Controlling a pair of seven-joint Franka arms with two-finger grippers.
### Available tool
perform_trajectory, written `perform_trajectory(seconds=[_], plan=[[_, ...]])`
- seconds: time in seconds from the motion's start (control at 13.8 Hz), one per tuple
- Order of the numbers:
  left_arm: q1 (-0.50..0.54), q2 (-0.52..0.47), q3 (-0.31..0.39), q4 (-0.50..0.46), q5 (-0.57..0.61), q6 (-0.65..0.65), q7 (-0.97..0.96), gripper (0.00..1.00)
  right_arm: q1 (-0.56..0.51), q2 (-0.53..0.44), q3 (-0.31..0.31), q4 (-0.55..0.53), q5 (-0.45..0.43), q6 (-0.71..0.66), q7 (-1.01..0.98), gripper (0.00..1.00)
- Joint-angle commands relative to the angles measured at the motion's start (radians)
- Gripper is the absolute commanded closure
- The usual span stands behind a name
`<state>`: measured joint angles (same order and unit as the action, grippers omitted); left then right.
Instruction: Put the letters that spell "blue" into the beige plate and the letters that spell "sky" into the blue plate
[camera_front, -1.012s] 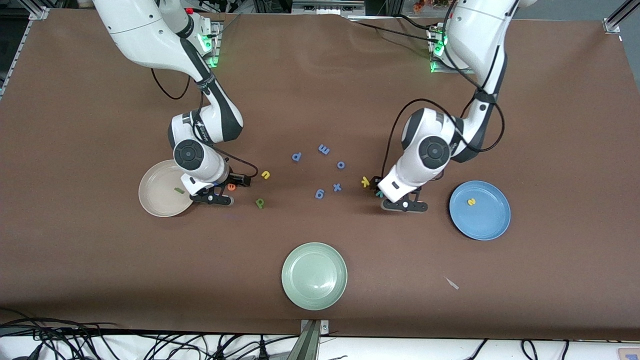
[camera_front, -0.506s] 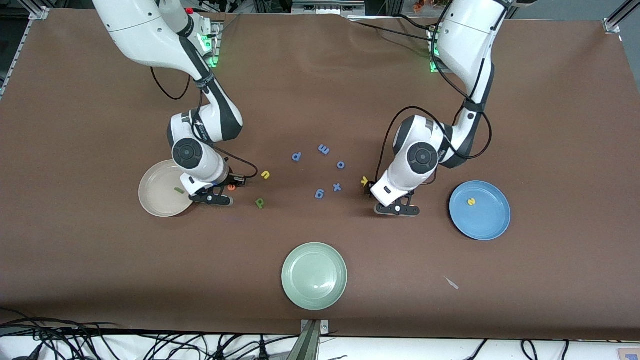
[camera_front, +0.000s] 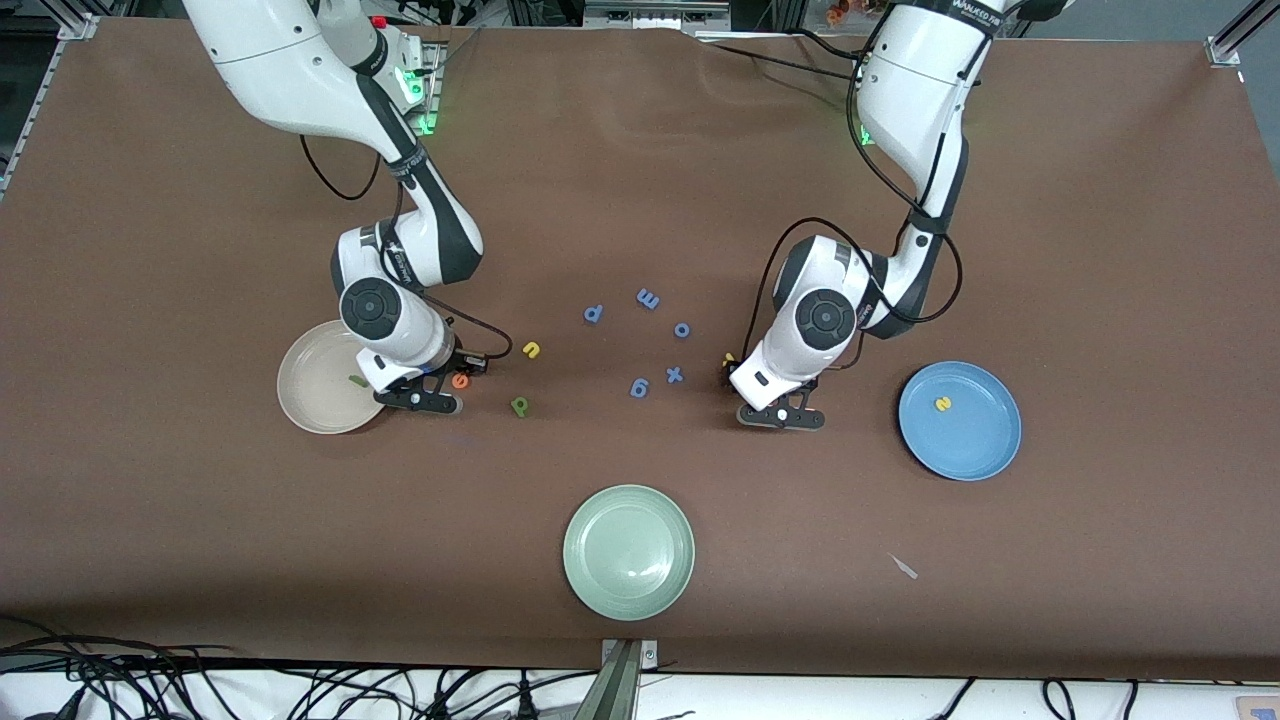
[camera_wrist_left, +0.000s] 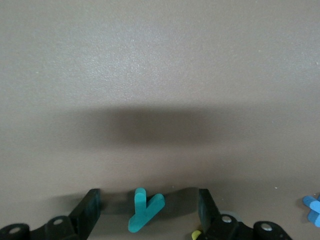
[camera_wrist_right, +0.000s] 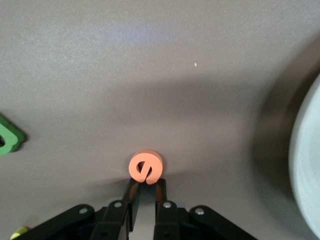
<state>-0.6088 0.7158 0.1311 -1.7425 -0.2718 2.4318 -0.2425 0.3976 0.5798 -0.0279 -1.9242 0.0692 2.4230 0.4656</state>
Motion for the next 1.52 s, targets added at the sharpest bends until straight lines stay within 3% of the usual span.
perform_trajectory(seconds=[0.0, 0.07, 0.14, 0.29, 0.43, 0.72, 0.94, 1.08, 1.23, 1.45], plan=[[-0.009, 0.005, 0.012, 0.0, 0.02, -0.002, 0.0, 0.22, 0.0, -0.008, -0.001, 0.017, 0.007, -0.027, -0.01, 0.65], [-0.009, 0.004, 0.012, -0.006, 0.046, -0.002, 0.0, 0.33, 0.0, -0.008, -0.001, 0.028, 0.007, -0.041, -0.01, 0.34], [-0.009, 0.002, 0.01, -0.008, 0.09, -0.002, 0.0, 0.45, 0.0, -0.008, -0.001, 0.031, 0.007, -0.045, -0.007, 0.13], [-0.009, 0.001, 0.01, -0.009, 0.106, -0.003, 0.0, 0.63, -0.002, -0.008, -0.003, 0.034, 0.006, -0.039, -0.013, 0.11], [-0.009, -0.001, 0.01, -0.009, 0.106, -0.005, 0.0, 0.69, -0.003, 0.008, -0.003, 0.062, 0.006, -0.036, -0.016, 0.12], [-0.002, -0.025, 0.01, -0.008, 0.106, -0.014, -0.001, 0.7, -0.016, 0.026, -0.004, 0.068, 0.006, -0.018, -0.025, 0.12], [0.082, -0.154, 0.01, -0.009, 0.108, -0.149, 0.02, 0.7, -0.016, 0.035, -0.004, 0.07, 0.006, -0.009, -0.025, 0.12], [0.173, -0.235, 0.01, -0.041, 0.106, -0.246, 0.206, 0.7, -0.014, 0.038, -0.004, 0.068, 0.006, -0.008, -0.025, 0.17], [0.25, -0.298, 0.015, -0.113, 0.105, -0.249, 0.412, 0.69, -0.016, 0.041, -0.004, 0.068, 0.007, -0.007, -0.025, 0.24], [0.276, -0.302, 0.073, -0.161, 0.105, -0.243, 0.535, 0.65, -0.016, 0.045, -0.004, 0.068, 0.007, -0.002, -0.024, 0.36]])
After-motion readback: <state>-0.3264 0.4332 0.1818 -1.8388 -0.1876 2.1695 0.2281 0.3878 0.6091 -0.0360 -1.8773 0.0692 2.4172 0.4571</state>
